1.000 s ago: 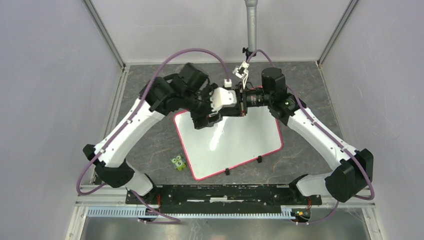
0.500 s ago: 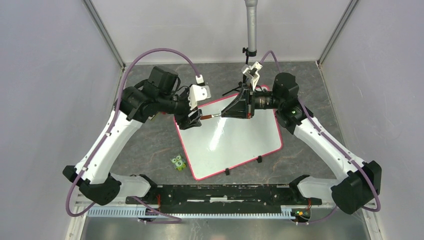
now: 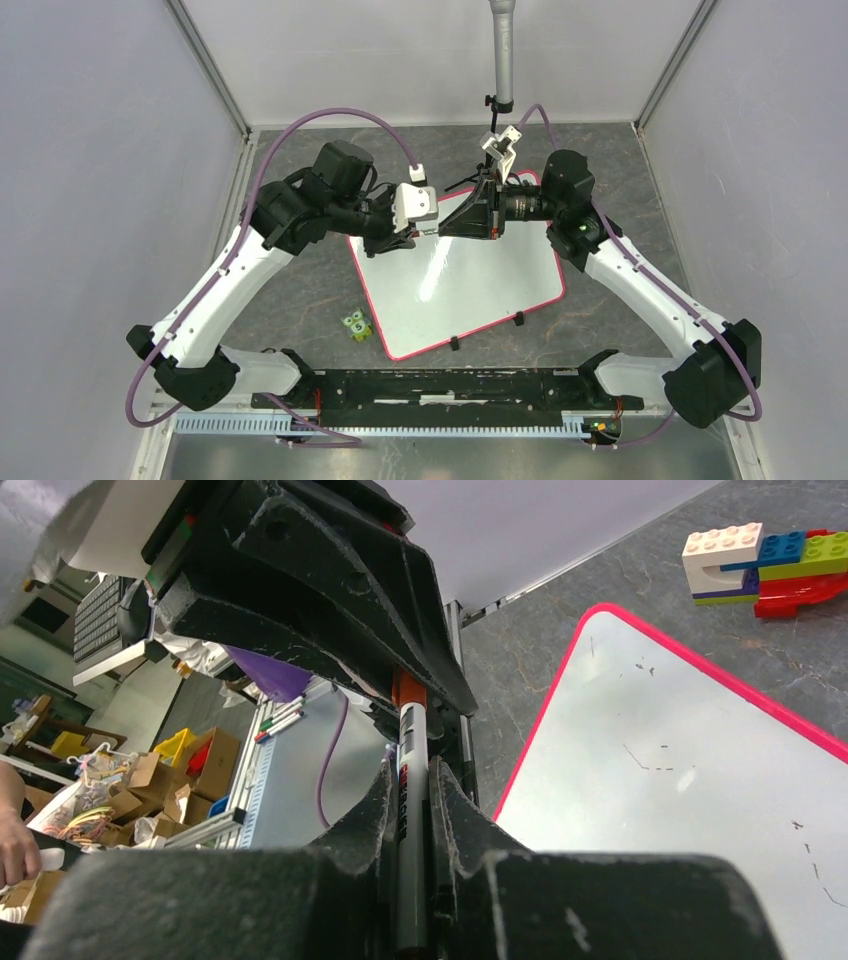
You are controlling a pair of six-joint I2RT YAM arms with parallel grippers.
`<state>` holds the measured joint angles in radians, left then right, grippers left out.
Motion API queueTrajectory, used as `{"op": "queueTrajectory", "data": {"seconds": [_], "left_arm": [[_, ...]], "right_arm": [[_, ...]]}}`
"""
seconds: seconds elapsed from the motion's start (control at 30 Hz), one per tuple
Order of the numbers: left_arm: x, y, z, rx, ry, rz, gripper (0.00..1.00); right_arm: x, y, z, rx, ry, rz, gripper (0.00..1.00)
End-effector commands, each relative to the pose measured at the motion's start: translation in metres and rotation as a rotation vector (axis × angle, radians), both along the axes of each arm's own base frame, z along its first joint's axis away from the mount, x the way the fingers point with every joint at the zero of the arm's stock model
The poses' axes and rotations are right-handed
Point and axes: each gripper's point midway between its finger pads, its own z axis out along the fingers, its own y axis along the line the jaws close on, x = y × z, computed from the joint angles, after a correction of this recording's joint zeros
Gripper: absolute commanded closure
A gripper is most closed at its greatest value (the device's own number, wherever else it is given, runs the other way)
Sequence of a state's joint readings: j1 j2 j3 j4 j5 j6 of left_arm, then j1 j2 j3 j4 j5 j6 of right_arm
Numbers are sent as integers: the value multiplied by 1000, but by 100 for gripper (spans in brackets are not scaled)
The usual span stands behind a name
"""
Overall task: Write a sentence on the whiteboard
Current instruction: Pass from the right arm to the left
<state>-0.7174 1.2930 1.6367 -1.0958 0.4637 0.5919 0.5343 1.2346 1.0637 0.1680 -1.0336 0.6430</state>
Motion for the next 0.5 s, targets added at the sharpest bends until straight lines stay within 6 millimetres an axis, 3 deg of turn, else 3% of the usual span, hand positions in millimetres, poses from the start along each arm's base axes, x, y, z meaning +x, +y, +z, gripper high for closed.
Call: {"op": "queueTrajectory", "data": {"seconds": [0.0, 0.13, 0.47], "left_arm": [[7, -12, 19, -56, -88, -34, 82], [2, -13, 18, -52, -66, -56, 97], [2, -16, 18, -44, -60, -76, 98]], "right_arm": [[-16, 0, 7, 23, -36, 53, 99], [-16, 0, 8, 12, -81, 53, 82], [-16, 5, 5, -13, -96, 57, 68]]}}
